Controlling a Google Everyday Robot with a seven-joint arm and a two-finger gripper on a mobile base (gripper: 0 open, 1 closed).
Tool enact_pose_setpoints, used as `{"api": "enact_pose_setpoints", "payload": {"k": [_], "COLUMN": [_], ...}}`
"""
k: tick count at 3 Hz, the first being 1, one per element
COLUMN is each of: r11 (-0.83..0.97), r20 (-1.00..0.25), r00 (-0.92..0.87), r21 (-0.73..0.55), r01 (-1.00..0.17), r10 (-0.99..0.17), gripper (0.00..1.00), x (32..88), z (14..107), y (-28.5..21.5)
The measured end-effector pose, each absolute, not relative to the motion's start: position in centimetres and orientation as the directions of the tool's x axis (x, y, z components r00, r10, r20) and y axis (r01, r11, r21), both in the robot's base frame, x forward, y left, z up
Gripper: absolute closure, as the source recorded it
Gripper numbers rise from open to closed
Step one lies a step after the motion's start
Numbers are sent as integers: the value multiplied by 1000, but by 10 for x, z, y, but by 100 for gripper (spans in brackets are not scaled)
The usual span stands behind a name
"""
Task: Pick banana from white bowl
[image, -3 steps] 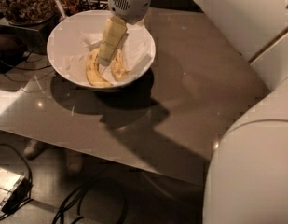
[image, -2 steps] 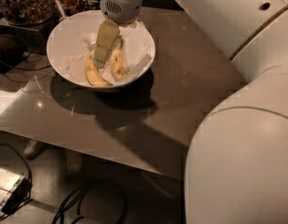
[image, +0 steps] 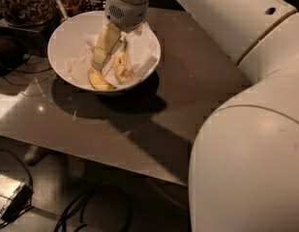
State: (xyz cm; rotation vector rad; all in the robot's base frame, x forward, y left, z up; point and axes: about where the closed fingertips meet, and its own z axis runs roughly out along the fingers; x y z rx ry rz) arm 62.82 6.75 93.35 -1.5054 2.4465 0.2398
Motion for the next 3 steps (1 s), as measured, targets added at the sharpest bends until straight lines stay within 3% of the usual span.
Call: {"api": "enact_pose_setpoints", "payload": {"k": [1,3], "r11": [482,550], "r20": [-315,-292], "r00": [-480,-579], "r21": [78,181], "r01": [-873,-815], "r10": [-819,-761], "gripper": [0,28], "x": [633,640], "z": [921,897], "y": [72,65]}}
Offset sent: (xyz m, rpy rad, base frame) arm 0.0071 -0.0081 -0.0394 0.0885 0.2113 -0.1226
